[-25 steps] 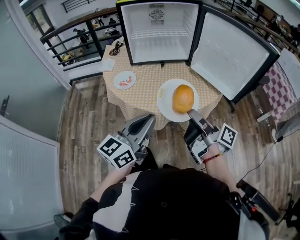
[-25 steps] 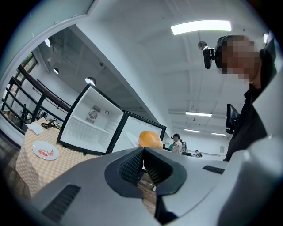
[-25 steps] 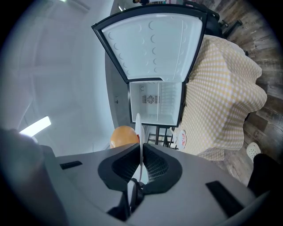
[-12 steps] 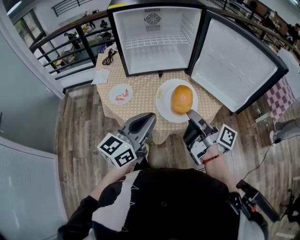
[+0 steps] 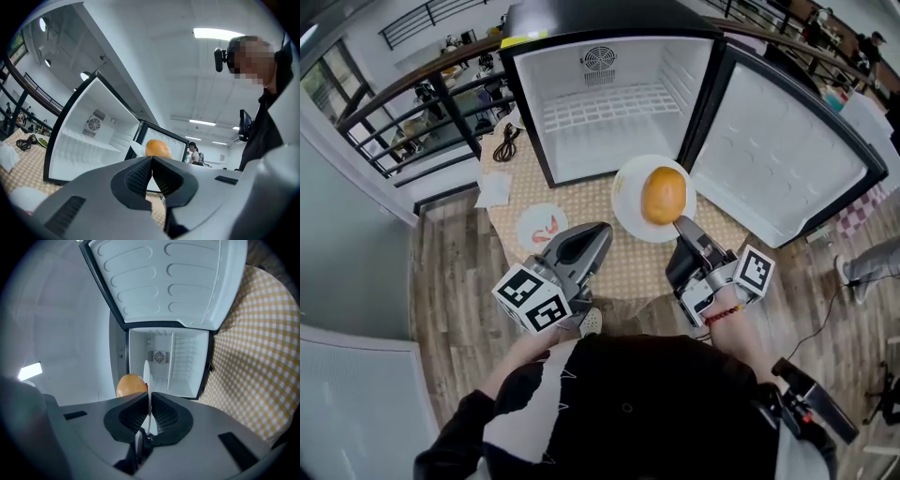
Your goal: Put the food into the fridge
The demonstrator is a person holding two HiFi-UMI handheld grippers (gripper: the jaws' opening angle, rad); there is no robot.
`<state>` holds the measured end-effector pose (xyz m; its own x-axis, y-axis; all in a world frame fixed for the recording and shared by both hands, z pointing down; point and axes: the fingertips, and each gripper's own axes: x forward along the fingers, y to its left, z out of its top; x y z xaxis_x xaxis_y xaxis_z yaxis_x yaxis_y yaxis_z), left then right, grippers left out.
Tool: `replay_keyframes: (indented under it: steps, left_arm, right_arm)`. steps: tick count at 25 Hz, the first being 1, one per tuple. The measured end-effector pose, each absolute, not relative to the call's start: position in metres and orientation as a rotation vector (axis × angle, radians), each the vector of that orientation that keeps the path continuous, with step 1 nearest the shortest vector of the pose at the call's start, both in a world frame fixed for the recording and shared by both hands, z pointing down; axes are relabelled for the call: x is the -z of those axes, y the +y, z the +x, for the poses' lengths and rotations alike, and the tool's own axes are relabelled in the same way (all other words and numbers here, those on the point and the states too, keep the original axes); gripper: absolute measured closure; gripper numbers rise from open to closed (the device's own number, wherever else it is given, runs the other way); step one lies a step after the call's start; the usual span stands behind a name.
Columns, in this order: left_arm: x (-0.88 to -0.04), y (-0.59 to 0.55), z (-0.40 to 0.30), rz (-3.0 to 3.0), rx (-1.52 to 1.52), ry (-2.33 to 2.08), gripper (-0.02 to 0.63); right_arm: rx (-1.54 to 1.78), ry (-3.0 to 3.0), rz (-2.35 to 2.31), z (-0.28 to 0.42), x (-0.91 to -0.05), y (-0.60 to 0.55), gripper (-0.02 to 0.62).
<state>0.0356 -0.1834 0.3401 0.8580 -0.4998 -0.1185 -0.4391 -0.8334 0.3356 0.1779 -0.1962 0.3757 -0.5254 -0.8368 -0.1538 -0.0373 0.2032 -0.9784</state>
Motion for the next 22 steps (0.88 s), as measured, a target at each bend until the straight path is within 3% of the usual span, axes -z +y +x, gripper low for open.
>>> replay_keyframes:
  steps: [22]
  left_arm:
    - [-0.351,-0.323,0.011,2.736,0.23,-0.478,0.594]
  right_arm:
    - [1.332,1.612,-0.968,0.161,-0.383,-0.325,0.569]
